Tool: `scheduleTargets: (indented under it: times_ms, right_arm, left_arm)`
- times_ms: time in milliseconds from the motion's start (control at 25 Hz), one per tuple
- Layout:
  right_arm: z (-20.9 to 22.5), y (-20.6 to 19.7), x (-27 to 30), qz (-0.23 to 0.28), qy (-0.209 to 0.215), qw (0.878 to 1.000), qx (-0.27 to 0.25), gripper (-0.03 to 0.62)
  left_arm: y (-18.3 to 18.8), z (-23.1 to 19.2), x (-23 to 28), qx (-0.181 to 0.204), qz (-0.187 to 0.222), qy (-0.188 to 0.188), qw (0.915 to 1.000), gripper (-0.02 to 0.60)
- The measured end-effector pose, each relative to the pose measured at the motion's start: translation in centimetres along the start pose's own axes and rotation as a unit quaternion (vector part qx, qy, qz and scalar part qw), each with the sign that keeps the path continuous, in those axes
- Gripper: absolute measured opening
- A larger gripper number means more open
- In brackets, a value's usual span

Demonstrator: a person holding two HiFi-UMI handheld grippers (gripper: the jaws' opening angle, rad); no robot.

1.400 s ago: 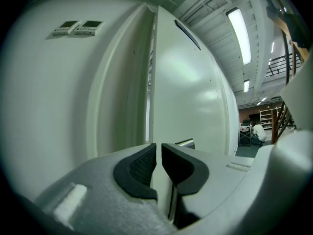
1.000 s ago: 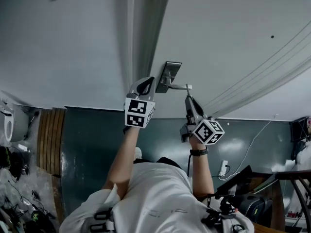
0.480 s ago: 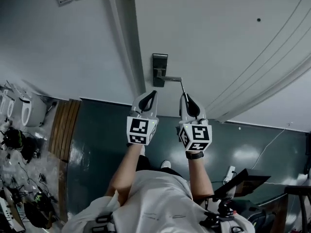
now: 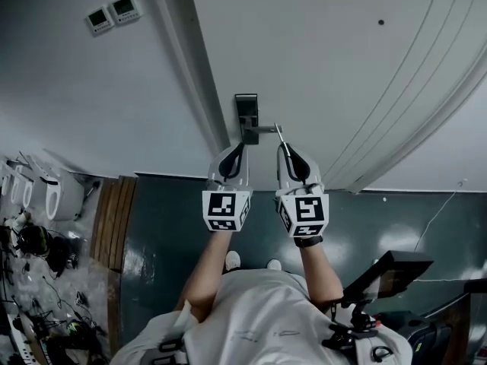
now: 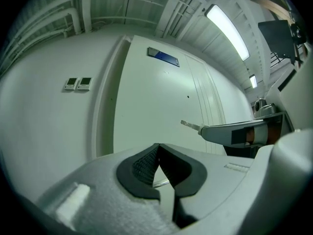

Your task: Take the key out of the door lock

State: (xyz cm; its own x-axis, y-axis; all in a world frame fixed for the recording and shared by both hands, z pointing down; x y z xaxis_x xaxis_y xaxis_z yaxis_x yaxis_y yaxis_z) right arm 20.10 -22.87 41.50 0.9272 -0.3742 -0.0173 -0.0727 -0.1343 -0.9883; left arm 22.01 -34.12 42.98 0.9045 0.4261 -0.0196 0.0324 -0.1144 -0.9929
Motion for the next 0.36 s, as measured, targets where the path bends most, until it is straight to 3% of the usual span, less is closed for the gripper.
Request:
scheduleTargets:
  times_ms: [360]
  right_arm:
    - [0.4, -0.4, 2.0, 0.003, -0.012, 1.000, 0.019, 0.028]
  left_arm:
    - [0.4, -1.6, 1.1, 0.001, 0.008, -0.009, 0.9999, 0.001]
Point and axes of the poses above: the fingertips, and each gripper's own axes: x forward along the fingers, z to its right, y out of its top, the point moved 2 cm from there along -x, backward along the fingers, and after that the axes turned 8 degrees about -x, right-handed, at the moved point
